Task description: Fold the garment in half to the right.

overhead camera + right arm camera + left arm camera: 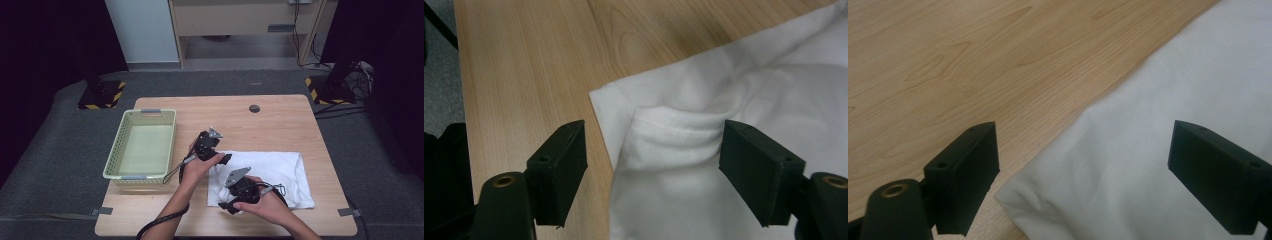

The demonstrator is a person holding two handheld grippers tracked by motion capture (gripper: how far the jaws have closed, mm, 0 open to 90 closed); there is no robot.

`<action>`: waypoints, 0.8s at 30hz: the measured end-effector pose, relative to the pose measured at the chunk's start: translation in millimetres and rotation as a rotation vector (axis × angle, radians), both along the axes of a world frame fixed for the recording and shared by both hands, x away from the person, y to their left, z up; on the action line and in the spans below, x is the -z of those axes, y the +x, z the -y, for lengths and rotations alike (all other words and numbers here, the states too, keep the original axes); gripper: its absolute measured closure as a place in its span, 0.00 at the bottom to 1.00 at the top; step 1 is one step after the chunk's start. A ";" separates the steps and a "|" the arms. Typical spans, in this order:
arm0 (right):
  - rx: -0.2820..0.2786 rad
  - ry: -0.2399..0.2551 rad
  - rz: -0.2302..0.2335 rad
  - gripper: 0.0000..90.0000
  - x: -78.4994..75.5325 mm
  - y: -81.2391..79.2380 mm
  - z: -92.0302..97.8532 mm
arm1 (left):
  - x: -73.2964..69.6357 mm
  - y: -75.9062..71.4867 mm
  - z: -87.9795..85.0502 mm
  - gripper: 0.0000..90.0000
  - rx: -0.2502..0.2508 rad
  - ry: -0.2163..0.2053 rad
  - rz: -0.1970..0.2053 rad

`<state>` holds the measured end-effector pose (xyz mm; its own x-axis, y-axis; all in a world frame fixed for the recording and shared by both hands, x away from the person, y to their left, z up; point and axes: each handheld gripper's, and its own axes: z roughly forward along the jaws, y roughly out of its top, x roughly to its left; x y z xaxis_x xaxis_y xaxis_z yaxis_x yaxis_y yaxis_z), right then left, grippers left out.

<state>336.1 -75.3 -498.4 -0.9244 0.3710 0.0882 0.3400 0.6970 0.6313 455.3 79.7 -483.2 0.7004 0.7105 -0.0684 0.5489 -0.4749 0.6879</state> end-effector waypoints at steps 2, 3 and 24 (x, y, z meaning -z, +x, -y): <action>-0.007 -0.015 -0.003 0.29 2.4 0.7 -5.1 | 0.1 0.0 -0.5 0.14 0.002 0.002 0.001; -0.006 -0.019 -0.007 0.28 4.0 1.1 -7.8 | 0.4 -0.1 -0.7 0.14 0.001 0.001 0.001; 0.020 -0.069 0.071 0.27 17.5 -6.2 -39.0 | 10.3 0.1 -5.3 0.15 -0.021 -0.002 -0.003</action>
<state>329.9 -36.3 -515.9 -0.9198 0.3923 -0.0037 0.3102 0.7331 0.6053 455.5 85.0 -493.5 0.6851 0.7249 -0.0722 0.5608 -0.4616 0.6873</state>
